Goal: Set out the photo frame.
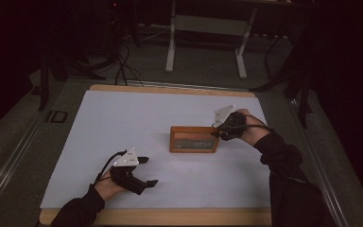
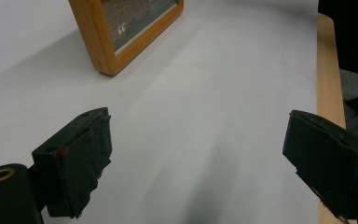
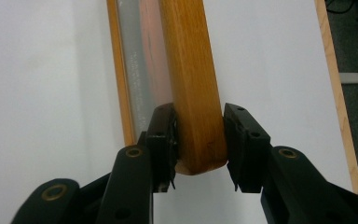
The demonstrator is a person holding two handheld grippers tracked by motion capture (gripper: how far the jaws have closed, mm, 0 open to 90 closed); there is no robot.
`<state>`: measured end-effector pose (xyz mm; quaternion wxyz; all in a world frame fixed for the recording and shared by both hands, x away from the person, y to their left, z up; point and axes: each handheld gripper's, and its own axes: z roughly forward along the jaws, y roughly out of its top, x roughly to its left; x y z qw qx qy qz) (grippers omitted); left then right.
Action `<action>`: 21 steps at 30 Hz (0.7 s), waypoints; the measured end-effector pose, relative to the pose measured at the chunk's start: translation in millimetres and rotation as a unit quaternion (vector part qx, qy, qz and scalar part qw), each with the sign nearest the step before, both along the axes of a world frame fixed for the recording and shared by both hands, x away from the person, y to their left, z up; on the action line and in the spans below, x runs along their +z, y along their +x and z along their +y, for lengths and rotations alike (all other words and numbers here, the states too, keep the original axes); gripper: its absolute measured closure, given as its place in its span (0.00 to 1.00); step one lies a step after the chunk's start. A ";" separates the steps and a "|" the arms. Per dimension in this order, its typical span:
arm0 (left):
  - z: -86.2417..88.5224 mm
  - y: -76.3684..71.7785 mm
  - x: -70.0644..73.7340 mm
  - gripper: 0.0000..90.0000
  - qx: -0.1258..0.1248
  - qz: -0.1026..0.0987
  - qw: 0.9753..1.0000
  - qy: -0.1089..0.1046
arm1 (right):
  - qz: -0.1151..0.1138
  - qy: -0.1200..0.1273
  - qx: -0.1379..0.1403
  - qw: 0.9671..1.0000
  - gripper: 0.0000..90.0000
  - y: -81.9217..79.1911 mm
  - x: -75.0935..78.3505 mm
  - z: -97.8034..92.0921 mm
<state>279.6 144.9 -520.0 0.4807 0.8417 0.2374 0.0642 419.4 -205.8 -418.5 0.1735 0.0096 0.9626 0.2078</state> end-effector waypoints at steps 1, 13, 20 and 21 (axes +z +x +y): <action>0.1 0.3 -0.4 0.09 0.000 0.000 1.000 0.000 | 0.001 0.001 0.000 1.000 0.71 1.6 0.1 -0.3; 0.1 1.0 -3.0 0.09 0.001 0.003 1.000 -0.003 | -0.010 -0.006 -0.006 1.000 0.67 20.3 -3.7 3.2; 0.1 1.3 -3.9 0.09 0.001 0.006 1.000 -0.004 | -0.010 -0.001 -0.015 1.000 0.64 21.6 -6.1 2.9; 0.0 1.3 -4.0 0.09 0.001 0.007 1.000 -0.004 | -0.012 0.001 -0.019 1.000 0.63 20.7 -6.5 3.0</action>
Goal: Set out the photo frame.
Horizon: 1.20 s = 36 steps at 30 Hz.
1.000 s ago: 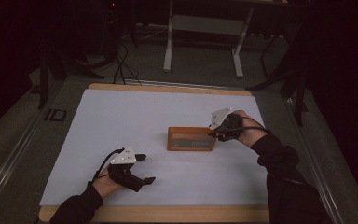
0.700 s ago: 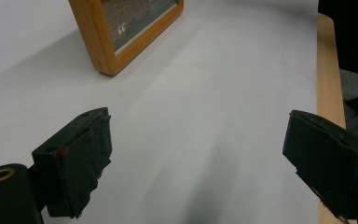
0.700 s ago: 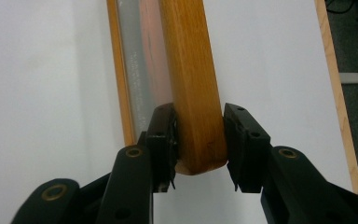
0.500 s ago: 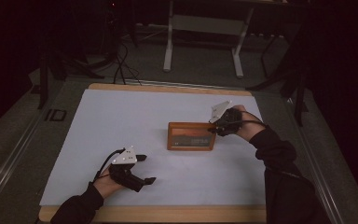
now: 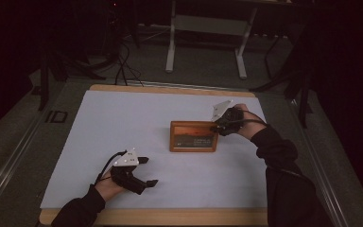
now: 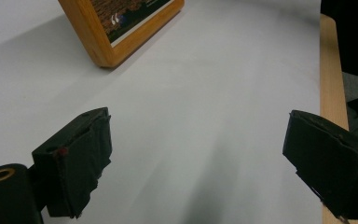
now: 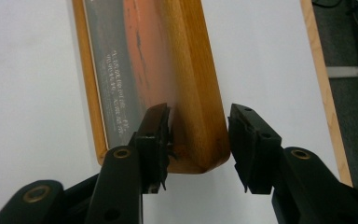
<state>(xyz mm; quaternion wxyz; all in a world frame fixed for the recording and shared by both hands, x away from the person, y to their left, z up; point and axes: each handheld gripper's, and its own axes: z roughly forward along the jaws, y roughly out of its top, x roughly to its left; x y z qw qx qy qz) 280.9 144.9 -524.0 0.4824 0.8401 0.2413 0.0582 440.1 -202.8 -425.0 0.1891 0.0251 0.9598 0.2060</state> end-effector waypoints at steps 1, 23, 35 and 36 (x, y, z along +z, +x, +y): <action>-0.1 0.0 -0.1 0.09 0.000 0.000 1.000 0.001 | -0.006 0.000 -0.002 1.000 0.63 -1.5 -0.4 0.3; -0.3 -0.5 -1.1 0.09 -0.002 0.001 1.000 0.003 | 0.006 0.119 -0.061 0.991 0.34 -29.7 15.2 -23.9; -0.6 -1.4 -0.5 0.09 -0.003 0.001 1.000 0.004 | 0.047 0.200 -0.096 0.974 0.14 -59.8 6.4 -39.8; -0.6 -1.5 -0.4 0.09 -0.003 0.001 1.000 0.004 | 0.055 0.207 -0.096 0.972 0.12 -63.3 4.3 -41.5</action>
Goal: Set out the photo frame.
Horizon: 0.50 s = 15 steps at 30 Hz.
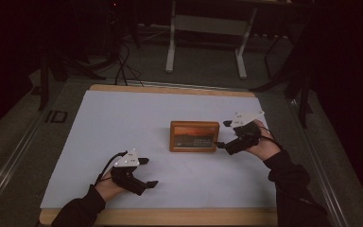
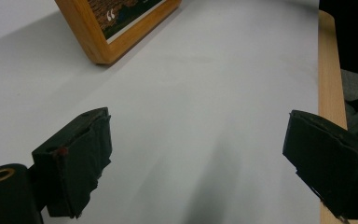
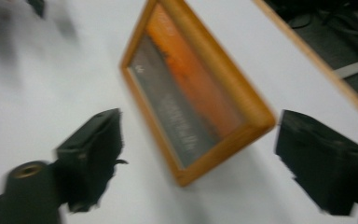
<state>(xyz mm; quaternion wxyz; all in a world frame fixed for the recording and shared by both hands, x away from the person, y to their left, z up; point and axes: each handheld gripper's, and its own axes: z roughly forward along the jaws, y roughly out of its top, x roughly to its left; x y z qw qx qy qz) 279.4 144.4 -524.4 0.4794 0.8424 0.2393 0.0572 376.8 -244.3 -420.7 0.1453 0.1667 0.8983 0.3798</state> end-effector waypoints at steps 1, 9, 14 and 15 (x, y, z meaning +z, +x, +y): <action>0.1 0.1 0.0 0.09 0.000 0.000 1.000 0.000 | 0.002 0.007 -0.001 1.000 0.12 -3.3 -2.7 -1.0; -0.5 -0.3 -0.1 0.09 -0.002 0.000 1.000 0.001 | 0.011 0.025 -0.006 1.000 0.12 -25.2 -26.4 -6.6; -0.5 -0.9 0.0 0.09 -0.001 -0.001 1.000 0.001 | 0.021 0.036 -0.011 0.999 0.12 -32.3 -38.9 -9.8; -0.2 -1.2 0.3 0.09 -0.001 -0.003 1.000 0.000 | 0.020 0.039 -0.013 0.999 0.12 -34.6 -42.1 -10.3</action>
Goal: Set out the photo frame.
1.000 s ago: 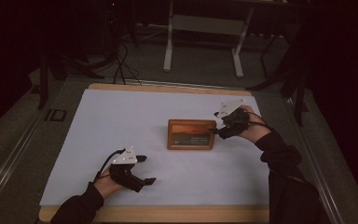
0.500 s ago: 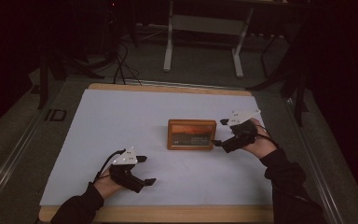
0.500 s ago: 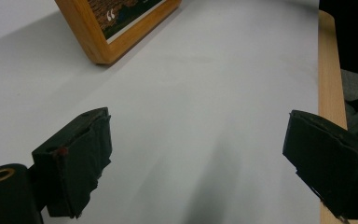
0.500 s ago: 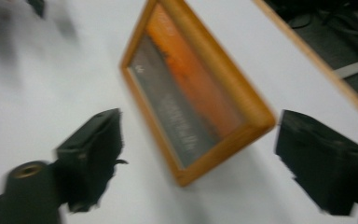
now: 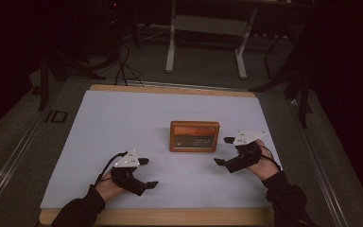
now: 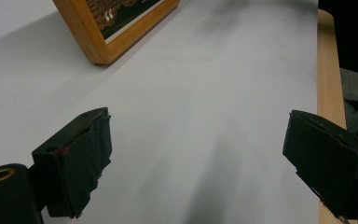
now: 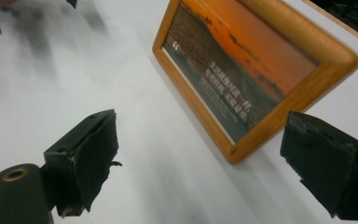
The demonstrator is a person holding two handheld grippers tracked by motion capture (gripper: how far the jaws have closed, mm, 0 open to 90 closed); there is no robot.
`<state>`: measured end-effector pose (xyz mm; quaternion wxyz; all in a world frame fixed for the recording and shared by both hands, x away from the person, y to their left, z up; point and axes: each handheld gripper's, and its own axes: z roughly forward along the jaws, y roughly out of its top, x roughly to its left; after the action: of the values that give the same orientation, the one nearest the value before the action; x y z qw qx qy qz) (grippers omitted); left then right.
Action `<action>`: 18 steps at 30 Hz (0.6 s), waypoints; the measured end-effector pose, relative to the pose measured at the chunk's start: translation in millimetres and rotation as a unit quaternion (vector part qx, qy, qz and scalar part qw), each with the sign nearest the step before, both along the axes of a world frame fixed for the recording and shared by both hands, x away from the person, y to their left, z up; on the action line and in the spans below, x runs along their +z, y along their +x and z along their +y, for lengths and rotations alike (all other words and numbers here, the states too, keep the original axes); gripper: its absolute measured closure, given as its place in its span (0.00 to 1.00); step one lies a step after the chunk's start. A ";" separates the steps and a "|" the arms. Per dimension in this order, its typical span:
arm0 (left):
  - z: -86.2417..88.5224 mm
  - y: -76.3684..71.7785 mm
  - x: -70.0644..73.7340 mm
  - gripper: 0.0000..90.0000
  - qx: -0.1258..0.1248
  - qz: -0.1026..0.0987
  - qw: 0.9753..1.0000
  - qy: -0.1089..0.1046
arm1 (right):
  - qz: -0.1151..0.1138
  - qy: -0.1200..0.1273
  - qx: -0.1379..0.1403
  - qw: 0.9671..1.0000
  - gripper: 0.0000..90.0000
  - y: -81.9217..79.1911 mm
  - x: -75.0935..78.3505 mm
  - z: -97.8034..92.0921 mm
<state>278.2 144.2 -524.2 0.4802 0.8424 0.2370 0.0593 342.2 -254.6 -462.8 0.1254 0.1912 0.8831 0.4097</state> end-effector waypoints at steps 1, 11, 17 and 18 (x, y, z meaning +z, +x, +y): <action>0.0 -0.2 0.2 0.09 0.000 -0.001 1.000 -0.001 | 0.002 0.005 -0.003 1.000 0.12 -6.0 -7.0 -0.4; -0.7 -1.8 0.8 0.09 -0.004 -0.003 1.000 -0.002 | 0.023 0.027 -0.003 0.999 0.14 -28.0 -38.6 -1.4; -0.5 -2.4 1.2 0.09 -0.004 -0.005 1.000 -0.001 | 0.040 0.026 -0.002 0.999 0.14 -39.3 -51.4 -3.2; -0.4 -2.7 1.0 0.09 -0.005 -0.006 1.000 0.000 | 0.044 0.033 -0.002 0.998 0.14 -41.3 -53.5 -4.3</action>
<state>275.5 143.8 -523.2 0.4820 0.8431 0.2301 0.0623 300.9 -258.9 -516.3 0.0808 0.2145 0.8735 0.4295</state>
